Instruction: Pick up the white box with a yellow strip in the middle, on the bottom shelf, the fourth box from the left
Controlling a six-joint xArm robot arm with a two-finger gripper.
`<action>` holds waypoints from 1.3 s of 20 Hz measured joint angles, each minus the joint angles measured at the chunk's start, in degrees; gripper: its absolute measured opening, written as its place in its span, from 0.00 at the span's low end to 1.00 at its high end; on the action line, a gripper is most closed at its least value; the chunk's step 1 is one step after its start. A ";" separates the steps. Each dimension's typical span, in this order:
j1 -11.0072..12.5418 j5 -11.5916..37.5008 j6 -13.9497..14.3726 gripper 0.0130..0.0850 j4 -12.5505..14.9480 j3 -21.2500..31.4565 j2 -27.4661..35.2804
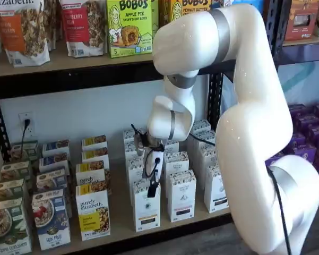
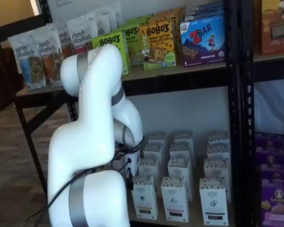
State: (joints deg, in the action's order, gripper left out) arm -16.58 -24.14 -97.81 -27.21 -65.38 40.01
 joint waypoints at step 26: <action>1.32 2.92 3.17 1.00 4.74 -10.60 9.32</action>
State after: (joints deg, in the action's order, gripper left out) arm -15.26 -21.22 -94.64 -22.47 -75.98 49.33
